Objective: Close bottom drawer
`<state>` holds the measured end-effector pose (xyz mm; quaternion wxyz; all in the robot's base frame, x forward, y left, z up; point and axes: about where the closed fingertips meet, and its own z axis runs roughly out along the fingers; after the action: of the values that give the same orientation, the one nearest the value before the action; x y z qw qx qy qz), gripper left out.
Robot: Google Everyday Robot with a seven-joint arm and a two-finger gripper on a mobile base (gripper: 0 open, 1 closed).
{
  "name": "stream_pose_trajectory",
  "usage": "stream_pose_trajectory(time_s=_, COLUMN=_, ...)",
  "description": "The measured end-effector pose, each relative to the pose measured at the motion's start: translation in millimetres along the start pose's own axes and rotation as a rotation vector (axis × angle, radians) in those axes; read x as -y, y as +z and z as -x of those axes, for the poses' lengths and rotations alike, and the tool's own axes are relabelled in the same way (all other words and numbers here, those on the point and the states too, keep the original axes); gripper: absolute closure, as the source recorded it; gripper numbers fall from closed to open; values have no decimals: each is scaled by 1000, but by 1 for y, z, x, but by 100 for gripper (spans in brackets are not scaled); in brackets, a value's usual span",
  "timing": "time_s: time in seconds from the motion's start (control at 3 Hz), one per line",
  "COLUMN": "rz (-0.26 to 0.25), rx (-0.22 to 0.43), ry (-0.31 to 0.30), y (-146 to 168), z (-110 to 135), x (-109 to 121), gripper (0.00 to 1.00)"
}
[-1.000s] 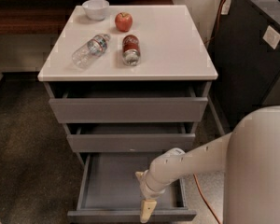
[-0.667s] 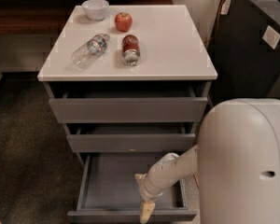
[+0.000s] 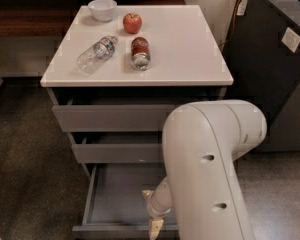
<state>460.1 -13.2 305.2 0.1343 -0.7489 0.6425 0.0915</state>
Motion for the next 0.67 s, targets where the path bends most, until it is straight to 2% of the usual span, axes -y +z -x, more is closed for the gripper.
stream_pose_trajectory(time_s=0.67, rz=-20, rx=-15, ry=-15, y=48, z=-12, x=0, gripper=0)
